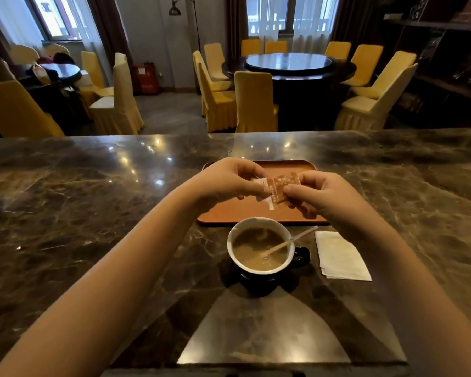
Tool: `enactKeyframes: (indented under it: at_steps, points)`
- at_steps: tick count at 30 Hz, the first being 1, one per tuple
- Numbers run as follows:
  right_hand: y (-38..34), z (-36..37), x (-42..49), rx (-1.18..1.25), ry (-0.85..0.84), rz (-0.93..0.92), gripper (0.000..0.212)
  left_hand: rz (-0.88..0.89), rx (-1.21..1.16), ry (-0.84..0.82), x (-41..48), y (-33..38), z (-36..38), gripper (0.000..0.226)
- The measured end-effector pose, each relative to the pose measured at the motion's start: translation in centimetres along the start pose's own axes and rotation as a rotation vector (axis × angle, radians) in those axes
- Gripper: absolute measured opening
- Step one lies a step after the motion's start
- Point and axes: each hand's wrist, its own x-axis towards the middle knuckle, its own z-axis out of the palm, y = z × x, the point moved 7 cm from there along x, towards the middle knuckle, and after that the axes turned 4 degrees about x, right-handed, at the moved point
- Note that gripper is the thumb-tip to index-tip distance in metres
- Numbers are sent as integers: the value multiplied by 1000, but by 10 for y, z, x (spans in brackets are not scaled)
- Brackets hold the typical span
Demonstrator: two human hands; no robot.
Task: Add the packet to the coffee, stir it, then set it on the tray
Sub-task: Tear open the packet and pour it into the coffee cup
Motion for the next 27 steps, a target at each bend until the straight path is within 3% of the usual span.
enactKeyframes:
  at_steps: [7,17,21,27]
  points:
    - [7,-8,38,-131,-100,-16,15,-9,-83,48,21,-21,-4,14]
    - [60,14,50,-41,-349,89,17,-83,-91,47,16,-62,15,21]
    - [64,16,47,4,-363,83,26,-46,-95,66,11,-62,19,24]
    - [57,20,43,-34,-333,15,19,13,-150,201,0,-65,16,21]
